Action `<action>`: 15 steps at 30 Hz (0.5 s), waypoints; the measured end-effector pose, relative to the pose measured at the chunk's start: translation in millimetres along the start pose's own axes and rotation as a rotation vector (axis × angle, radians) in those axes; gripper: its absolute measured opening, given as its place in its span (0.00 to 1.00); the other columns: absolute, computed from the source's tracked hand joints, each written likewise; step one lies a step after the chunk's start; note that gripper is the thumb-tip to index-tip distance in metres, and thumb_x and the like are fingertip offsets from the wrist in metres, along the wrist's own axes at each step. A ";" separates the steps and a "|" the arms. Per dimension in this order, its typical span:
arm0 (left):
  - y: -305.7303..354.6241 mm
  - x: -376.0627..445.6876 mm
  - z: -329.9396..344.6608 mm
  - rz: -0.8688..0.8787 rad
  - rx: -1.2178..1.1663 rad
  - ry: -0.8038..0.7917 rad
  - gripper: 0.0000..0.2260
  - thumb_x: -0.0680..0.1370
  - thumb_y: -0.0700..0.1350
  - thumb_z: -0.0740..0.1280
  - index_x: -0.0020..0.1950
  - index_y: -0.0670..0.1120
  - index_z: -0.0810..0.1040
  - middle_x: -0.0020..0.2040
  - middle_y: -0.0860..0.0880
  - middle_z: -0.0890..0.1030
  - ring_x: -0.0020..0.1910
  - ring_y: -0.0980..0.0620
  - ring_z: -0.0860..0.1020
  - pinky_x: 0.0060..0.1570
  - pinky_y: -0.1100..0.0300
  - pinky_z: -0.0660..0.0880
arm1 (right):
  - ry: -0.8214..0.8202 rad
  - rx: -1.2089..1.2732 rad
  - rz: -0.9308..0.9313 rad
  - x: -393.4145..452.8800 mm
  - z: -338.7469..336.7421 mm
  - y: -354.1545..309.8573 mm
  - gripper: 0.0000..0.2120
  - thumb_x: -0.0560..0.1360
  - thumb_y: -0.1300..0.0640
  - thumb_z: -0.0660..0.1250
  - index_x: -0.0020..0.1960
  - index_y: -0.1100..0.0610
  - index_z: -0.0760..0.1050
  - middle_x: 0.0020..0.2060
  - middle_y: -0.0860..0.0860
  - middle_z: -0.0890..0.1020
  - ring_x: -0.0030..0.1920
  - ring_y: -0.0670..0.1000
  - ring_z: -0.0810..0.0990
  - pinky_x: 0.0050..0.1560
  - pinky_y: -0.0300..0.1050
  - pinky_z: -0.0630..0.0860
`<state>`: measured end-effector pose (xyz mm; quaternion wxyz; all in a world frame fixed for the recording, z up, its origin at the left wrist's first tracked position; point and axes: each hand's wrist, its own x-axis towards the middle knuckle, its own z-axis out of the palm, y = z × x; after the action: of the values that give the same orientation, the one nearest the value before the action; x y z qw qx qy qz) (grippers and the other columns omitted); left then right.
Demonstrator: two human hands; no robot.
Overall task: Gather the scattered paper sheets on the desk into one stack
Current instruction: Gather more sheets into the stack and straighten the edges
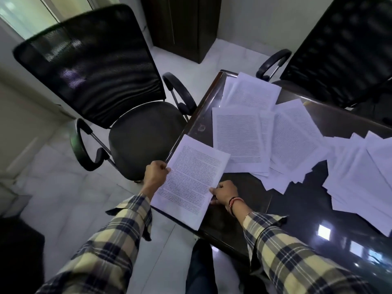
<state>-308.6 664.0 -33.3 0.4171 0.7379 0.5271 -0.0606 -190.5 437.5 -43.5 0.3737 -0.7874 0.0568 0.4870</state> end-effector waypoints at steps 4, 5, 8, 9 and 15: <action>-5.2 3.3 4.9 0.036 0.091 0.032 0.04 0.78 0.44 0.74 0.48 0.47 0.80 0.48 0.47 0.81 0.46 0.47 0.79 0.41 0.53 0.74 | 0.065 0.001 0.082 2.5 -0.8 6.1 0.10 0.75 0.60 0.76 0.42 0.67 0.80 0.39 0.62 0.85 0.33 0.58 0.86 0.39 0.54 0.86; -6.2 3.8 5.4 0.048 0.114 0.045 0.04 0.78 0.45 0.74 0.50 0.48 0.80 0.51 0.48 0.80 0.47 0.48 0.78 0.42 0.53 0.73 | 0.059 0.017 0.089 1.2 -1.6 8.1 0.11 0.76 0.59 0.76 0.43 0.67 0.80 0.38 0.62 0.85 0.32 0.58 0.86 0.39 0.54 0.86; -0.7 1.6 7.8 0.106 0.181 0.077 0.07 0.79 0.47 0.72 0.55 0.47 0.79 0.57 0.48 0.76 0.53 0.49 0.74 0.50 0.54 0.72 | 0.050 0.066 0.082 -4.4 -8.6 13.2 0.13 0.76 0.56 0.75 0.45 0.66 0.80 0.38 0.61 0.84 0.33 0.59 0.86 0.41 0.55 0.86; 4.6 -1.2 9.8 0.130 0.206 0.100 0.08 0.80 0.48 0.71 0.57 0.47 0.79 0.59 0.47 0.75 0.55 0.49 0.72 0.53 0.53 0.71 | 0.054 0.080 0.068 -8.3 -12.9 14.0 0.13 0.77 0.54 0.75 0.45 0.66 0.80 0.38 0.61 0.84 0.33 0.58 0.86 0.42 0.55 0.86; 66.6 -35.7 64.3 0.323 0.123 0.075 0.11 0.80 0.46 0.71 0.60 0.42 0.82 0.60 0.44 0.81 0.59 0.43 0.78 0.59 0.52 0.75 | 0.097 0.202 0.002 -35.1 -62.1 27.0 0.13 0.79 0.53 0.72 0.44 0.63 0.79 0.36 0.59 0.83 0.31 0.55 0.82 0.39 0.50 0.85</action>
<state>-246.5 587.9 -19.0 0.3554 0.8389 0.4122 0.0028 -176.0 368.6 -14.1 0.4472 -0.7683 0.1244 0.4407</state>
